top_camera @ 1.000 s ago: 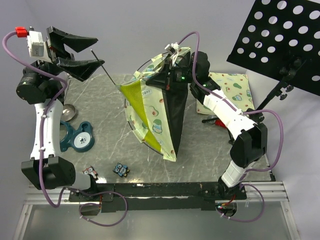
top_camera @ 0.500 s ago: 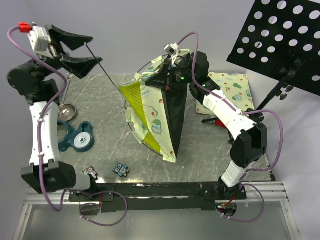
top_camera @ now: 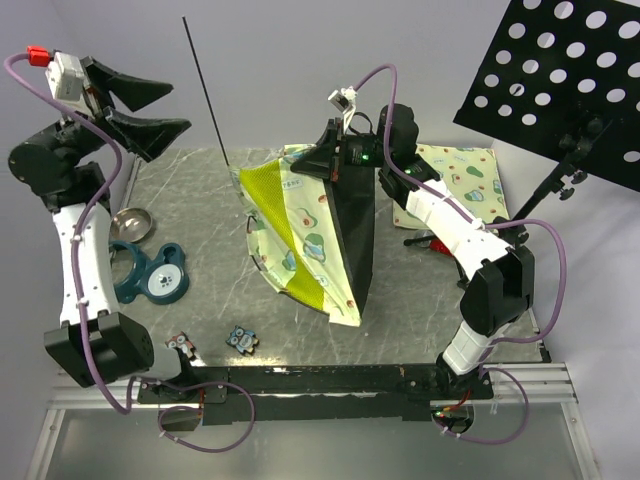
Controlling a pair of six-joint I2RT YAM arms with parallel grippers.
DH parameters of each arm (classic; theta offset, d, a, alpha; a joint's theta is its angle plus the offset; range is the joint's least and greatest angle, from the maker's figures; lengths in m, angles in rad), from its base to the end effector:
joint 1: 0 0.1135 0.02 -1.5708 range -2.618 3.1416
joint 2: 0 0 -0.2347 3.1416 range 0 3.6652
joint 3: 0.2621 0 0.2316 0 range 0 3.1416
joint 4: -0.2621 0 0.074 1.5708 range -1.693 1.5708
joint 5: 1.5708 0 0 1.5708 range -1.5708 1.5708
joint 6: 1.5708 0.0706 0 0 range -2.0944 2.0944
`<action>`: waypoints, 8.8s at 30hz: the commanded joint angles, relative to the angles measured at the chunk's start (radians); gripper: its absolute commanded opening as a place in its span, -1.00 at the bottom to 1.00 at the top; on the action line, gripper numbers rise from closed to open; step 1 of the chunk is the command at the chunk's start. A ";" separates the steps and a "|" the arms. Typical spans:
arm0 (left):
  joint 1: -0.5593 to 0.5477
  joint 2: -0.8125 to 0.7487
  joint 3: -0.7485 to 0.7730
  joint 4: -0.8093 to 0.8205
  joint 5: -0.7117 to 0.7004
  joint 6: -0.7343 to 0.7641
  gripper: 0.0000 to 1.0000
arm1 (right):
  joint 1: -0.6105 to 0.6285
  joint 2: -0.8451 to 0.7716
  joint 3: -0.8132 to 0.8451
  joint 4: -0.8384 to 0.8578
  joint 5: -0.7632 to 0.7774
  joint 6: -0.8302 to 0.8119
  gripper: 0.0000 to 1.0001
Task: Set up the pet tent
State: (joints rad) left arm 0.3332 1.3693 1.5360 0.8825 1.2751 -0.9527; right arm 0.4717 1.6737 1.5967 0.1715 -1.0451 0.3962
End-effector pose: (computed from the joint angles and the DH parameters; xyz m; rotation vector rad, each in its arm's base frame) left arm 0.2402 0.0117 0.5217 0.7507 1.1407 -0.8552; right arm 0.3114 0.2274 0.3999 -0.9708 1.4124 1.4260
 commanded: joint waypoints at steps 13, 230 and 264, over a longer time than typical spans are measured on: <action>-0.217 0.166 0.214 0.375 -0.206 -0.366 0.08 | 0.010 -0.015 -0.050 0.051 -0.015 0.001 -1.00; -0.169 -0.240 -0.309 -1.279 -0.029 1.157 0.69 | 0.027 0.004 0.157 0.298 -0.055 0.207 -1.00; -0.030 -0.050 -0.153 -1.301 -0.490 -0.225 -0.99 | -0.100 -0.253 0.040 -0.199 0.465 -0.272 0.99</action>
State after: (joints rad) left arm 0.2798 1.2327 1.3354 -0.4412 0.8631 -0.8600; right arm 0.3786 1.5581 1.6951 -0.0769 -0.6239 0.1913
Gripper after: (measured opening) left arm 0.035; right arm 0.996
